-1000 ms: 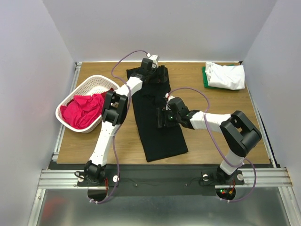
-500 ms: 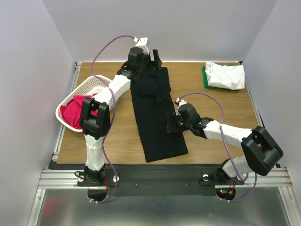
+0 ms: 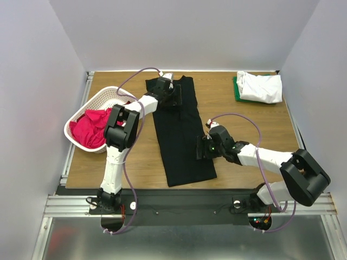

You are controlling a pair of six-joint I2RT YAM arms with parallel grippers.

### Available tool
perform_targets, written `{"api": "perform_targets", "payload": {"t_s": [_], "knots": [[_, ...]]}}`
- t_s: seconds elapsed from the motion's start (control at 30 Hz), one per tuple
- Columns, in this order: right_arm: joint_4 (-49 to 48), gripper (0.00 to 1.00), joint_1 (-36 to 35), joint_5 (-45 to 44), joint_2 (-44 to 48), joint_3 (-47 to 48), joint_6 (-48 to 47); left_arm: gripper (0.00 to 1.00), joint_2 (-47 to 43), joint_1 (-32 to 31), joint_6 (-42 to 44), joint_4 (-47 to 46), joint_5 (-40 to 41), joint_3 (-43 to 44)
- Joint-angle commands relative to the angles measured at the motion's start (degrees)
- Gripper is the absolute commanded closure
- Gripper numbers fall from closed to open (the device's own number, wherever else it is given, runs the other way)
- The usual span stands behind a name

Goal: Fold and stack the t-shirts
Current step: Fold the tshirt

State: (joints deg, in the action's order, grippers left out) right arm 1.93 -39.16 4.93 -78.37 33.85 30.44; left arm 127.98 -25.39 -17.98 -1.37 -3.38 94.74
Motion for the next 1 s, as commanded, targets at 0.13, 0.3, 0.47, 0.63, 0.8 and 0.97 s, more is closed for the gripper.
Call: {"api": "perform_targets", "payload": {"t_s": [0.13, 0.3, 0.47, 0.63, 0.8, 0.97], "knots": [[-1.14, 0.14, -0.83, 1.57, 1.81, -3.96, 3.40, 0.03, 2.09, 0.07, -1.97, -2.59, -2.24, 1.06], [-1.41, 0.14, -1.01, 1.93, 4.71, -6.59, 5.33, 0.03, 4.46, 0.07, -2.77, -5.40, -4.44, 2.55], [-1.41, 0.14, -1.10, 2.45, 5.42, -6.78, 5.51, 0.03, 7.45, 0.07, -2.33, -5.40, -5.24, 7.03], [-1.41, 0.13, -1.01, 0.18, 4.45, -5.46, 5.25, 0.03, 9.39, 0.34, -1.53, -5.14, -4.01, 11.25], [-0.62, 0.14, -1.01, -2.82, 3.57, -2.47, 5.95, 0.03, 11.50, 0.95, -0.66, -2.59, -3.21, 16.44], [2.63, 0.13, -1.01, -6.40, 8.66, -0.98, 5.78, 0.03, 7.03, 0.60, 0.13, -5.57, -4.79, 17.14]]}}
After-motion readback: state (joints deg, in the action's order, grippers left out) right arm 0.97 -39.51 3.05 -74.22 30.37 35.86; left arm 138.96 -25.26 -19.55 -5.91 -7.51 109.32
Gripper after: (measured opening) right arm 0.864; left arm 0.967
